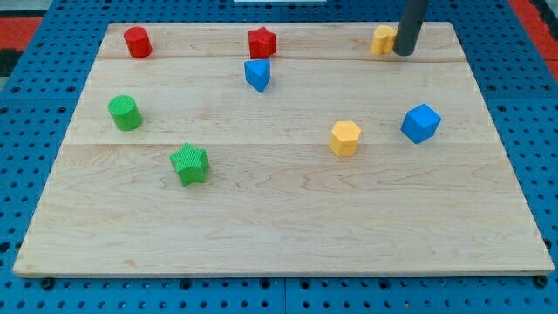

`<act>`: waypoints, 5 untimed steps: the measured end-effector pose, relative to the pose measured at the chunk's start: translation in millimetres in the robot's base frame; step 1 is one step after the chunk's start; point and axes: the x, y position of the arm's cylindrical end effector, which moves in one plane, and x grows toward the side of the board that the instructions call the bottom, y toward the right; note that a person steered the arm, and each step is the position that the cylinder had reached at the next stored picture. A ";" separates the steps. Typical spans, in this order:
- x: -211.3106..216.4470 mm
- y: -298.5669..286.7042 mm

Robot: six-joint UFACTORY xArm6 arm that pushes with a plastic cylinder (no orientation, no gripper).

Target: Place the arm parallel to the blue triangle

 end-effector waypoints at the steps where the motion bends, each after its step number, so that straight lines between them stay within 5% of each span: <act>1: 22.4 -4.4; 2: 53.0 -14.4; 5: 55.0 -14.4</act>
